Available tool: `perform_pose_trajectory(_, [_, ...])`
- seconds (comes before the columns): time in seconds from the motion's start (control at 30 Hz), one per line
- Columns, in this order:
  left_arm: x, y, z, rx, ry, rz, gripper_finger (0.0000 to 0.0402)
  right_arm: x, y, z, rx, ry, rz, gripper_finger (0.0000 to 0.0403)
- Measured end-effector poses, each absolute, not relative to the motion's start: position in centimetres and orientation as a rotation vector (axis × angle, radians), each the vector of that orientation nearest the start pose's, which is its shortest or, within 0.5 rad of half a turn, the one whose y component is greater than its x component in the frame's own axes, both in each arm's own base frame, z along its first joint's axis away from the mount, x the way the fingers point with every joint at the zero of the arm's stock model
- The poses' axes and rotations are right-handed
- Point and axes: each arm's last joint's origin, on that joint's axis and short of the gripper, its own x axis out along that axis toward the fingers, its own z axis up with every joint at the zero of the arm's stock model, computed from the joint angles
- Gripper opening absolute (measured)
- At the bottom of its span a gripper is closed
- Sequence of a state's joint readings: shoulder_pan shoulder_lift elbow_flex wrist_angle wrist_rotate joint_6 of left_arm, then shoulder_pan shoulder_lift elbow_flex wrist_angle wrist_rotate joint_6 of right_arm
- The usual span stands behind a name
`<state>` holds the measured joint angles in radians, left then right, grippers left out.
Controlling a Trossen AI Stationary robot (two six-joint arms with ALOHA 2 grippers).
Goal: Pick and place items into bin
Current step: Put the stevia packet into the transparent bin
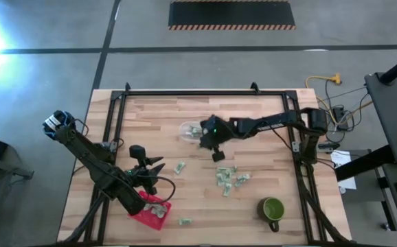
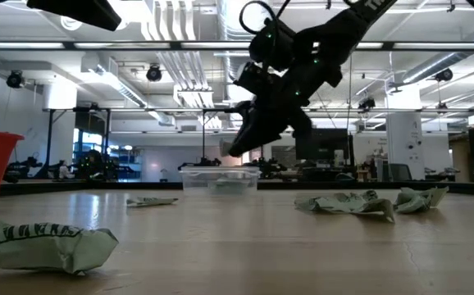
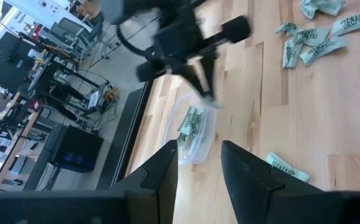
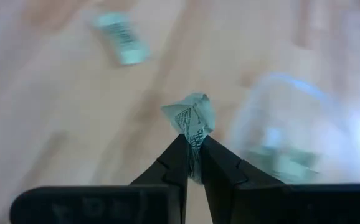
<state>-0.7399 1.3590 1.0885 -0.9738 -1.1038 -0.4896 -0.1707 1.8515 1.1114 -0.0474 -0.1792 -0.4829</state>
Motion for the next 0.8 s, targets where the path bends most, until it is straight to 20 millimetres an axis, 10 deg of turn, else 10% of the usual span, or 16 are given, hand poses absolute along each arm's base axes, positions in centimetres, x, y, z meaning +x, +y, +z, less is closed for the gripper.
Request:
perform_pose_trajectory(0.33, [19.6,-14.4,27.7,0.539,0.638,0.473,0.0106,37.1,-10.8,16.9,-0.222,0.716,0.035,0.0028])
perform_pose_trajectory(0.8, [19.7,-14.4,27.7,0.539,0.637,0.473,0.0106,36.9,-11.7,16.6,-0.132,0.699,-0.023,0.0115])
